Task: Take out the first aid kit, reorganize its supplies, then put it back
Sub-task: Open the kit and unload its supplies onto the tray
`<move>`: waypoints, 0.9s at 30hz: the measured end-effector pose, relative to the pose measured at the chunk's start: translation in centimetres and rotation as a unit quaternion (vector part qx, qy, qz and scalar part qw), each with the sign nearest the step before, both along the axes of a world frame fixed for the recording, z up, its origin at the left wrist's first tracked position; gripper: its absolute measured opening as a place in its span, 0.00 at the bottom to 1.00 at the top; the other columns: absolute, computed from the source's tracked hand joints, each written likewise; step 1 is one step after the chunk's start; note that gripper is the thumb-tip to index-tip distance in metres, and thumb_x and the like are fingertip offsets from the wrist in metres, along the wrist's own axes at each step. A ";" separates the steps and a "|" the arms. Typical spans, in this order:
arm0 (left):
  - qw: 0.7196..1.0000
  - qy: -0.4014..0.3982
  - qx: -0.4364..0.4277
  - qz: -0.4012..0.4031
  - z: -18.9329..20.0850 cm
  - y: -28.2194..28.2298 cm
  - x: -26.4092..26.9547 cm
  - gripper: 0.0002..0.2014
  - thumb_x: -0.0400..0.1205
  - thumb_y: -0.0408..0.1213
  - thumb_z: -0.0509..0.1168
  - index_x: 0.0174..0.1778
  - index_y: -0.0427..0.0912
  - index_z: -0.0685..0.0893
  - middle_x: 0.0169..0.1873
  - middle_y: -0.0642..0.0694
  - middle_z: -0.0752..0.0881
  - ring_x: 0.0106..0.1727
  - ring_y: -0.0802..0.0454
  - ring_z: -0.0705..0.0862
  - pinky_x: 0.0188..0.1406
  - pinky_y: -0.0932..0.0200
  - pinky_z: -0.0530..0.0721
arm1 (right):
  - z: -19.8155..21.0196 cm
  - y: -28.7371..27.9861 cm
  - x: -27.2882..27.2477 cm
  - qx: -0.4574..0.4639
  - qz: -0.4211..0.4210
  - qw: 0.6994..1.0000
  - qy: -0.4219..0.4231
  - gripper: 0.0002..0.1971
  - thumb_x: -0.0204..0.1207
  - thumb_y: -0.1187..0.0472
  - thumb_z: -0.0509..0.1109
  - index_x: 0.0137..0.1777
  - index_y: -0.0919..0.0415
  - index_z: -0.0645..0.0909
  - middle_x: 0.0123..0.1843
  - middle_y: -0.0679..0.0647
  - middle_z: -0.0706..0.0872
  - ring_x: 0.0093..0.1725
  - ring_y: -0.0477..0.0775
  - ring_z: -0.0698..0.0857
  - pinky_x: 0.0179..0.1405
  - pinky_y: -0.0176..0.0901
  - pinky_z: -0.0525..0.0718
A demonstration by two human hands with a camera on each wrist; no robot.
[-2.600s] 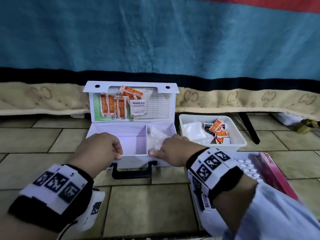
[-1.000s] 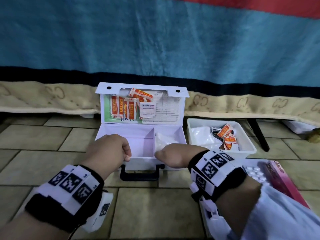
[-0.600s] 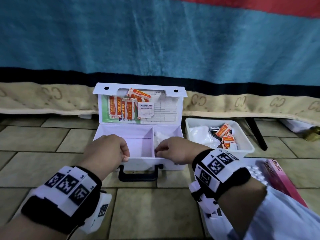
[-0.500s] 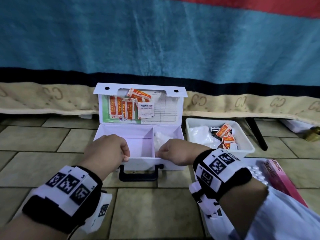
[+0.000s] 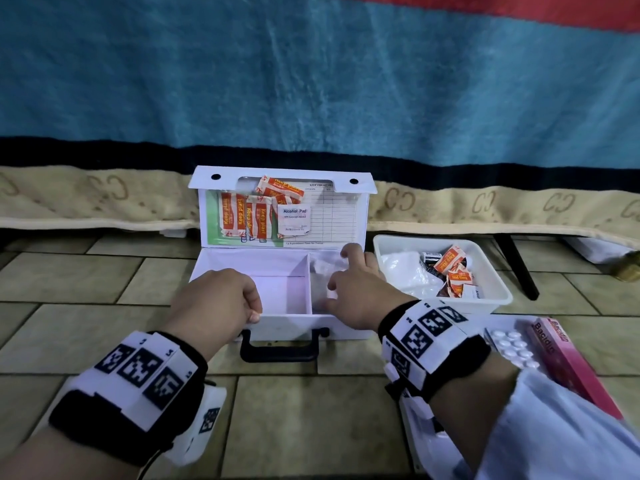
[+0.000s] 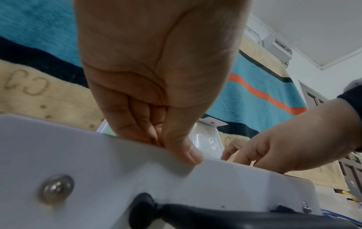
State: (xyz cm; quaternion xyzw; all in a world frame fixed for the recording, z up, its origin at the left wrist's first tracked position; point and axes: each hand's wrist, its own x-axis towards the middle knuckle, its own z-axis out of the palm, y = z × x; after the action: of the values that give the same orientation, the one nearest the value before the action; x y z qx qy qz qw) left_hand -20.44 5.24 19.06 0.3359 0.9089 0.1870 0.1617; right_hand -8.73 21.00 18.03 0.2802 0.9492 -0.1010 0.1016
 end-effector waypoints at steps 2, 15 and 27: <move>1.000 0.003 0.000 -0.002 -0.1 0.0 -0.1 0.13 0.73 0.30 0.71 0.26 0.51 0.83 0.34 0.55 0.89 0.38 0.56 0.86 0.18 0.71 0.71 | 0.0 0.1 -0.1 0.009 0.041 0.998 -0.035 0.18 0.82 0.48 0.59 0.68 0.51 0.80 0.81 0.53 0.55 0.79 0.62 0.52 0.79 0.54 0.56; 0.999 0.044 -0.012 -0.013 -0.2 -0.2 0.2 0.09 0.72 0.34 0.74 0.28 0.51 0.84 0.27 0.57 0.86 0.33 0.62 0.82 0.26 0.64 0.69 | 7.6 1.2 8.8 0.007 -0.101 0.899 0.427 0.21 0.66 0.63 0.80 0.61 0.58 0.86 0.65 0.43 0.80 0.56 0.38 0.81 0.56 0.24 0.73; 0.997 0.063 0.000 -0.053 -1.2 -0.2 -1.0 0.14 0.65 0.33 0.79 0.21 0.54 0.84 0.24 0.58 0.86 0.33 0.57 0.85 0.36 0.59 0.81 | 2.1 2.2 24.5 0.033 -0.293 0.947 0.129 0.22 0.58 0.71 0.78 0.21 0.42 0.76 0.28 0.45 0.84 0.28 0.46 0.81 0.24 0.31 0.71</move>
State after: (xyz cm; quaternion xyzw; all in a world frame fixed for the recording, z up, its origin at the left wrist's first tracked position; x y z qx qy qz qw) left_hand -21.44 5.00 17.90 0.3952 0.8980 0.1566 0.1133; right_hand 15.80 23.20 20.18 0.5337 0.8331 -0.1300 -0.0648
